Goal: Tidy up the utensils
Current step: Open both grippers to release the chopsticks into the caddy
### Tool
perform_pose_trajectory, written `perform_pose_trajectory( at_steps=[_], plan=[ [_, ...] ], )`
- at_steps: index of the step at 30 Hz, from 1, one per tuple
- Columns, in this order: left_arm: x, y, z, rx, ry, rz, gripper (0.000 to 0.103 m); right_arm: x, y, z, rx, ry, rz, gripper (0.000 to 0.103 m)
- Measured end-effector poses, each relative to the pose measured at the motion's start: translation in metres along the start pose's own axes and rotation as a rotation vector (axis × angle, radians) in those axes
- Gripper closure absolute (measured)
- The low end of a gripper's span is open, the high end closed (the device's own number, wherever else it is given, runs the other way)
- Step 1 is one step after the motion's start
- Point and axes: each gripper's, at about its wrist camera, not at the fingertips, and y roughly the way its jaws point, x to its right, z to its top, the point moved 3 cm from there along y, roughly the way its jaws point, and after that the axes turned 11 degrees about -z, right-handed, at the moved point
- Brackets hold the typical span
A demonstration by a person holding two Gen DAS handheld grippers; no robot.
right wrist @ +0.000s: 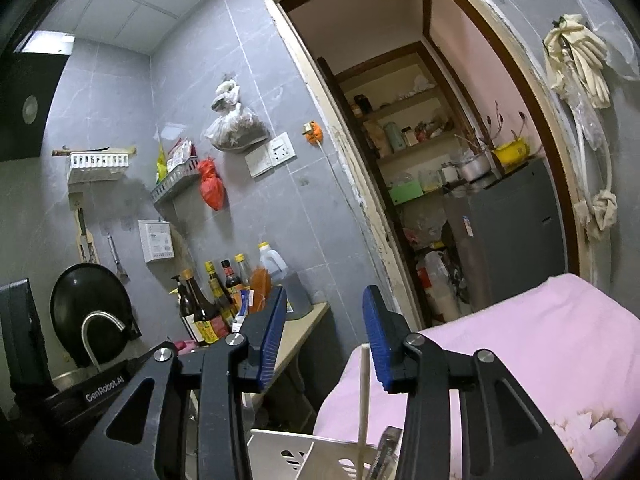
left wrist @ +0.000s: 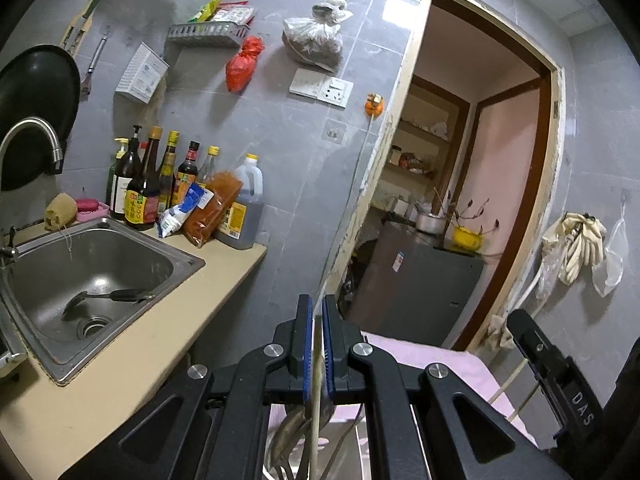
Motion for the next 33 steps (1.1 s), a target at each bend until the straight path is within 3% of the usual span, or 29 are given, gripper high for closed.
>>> perform_pose_trajectory(
  at_steps=[4,15,25,30,33],
  plan=[
    [0.003,-0.001,-0.001,-0.029,-0.004,-0.022,0.096,0.002,-0.005,0.004,-0.005,-0.021,-0.011,0.068],
    [0.018,-0.015,0.002,-0.078,0.005,-0.06,0.054,0.015,-0.029,0.025,-0.058,-0.057,-0.096,0.051],
    [0.046,-0.033,0.003,-0.143,0.069,-0.054,0.031,0.033,-0.054,0.042,-0.136,-0.102,-0.171,0.037],
    [0.062,-0.05,0.002,-0.167,0.089,-0.071,0.012,0.045,-0.078,0.05,-0.165,-0.138,-0.196,0.024],
    [0.073,-0.062,0.0,-0.191,0.096,-0.079,0.01,0.052,-0.094,0.055,-0.175,-0.158,-0.228,0.019]
  ],
)
